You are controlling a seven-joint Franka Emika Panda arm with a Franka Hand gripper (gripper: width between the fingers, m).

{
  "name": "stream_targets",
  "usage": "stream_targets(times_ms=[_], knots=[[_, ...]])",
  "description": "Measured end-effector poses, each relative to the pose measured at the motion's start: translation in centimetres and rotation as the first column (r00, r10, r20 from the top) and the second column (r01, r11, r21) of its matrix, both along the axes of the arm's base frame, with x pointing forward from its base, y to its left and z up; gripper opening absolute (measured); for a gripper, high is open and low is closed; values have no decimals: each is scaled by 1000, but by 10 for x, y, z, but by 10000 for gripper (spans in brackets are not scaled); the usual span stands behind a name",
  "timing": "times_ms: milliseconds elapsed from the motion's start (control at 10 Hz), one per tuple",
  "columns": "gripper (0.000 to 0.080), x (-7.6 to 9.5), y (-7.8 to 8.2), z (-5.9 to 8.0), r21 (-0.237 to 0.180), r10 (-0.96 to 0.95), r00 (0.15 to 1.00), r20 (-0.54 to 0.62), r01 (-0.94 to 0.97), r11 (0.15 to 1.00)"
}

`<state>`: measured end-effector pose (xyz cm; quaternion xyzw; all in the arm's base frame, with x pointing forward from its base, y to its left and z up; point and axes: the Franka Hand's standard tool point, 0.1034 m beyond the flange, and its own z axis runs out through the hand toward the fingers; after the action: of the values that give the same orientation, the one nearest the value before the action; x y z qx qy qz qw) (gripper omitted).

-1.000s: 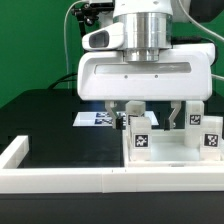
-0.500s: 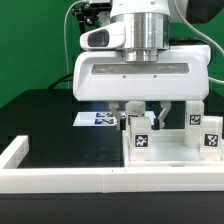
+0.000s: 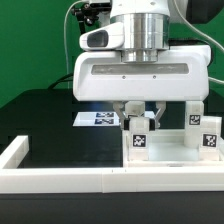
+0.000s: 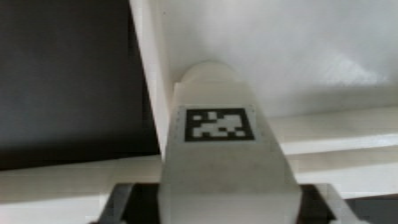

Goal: Assemble square table

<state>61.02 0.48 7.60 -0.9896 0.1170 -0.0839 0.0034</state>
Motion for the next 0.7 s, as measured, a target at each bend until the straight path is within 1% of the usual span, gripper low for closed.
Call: stream_targets(times_ms=[200,300,400,500,700], knots=[[291,0,1,0,28,-163,987,2,163,986],[291,0,0,0,47,-289,957,0,289,956],[291,0,-1,0,67,-418,909,-5,417,906],[291,0,-1,0,80,-493,870,-10,493,867],[291,-1,-2,0,129,-709,704,-41,707,695]])
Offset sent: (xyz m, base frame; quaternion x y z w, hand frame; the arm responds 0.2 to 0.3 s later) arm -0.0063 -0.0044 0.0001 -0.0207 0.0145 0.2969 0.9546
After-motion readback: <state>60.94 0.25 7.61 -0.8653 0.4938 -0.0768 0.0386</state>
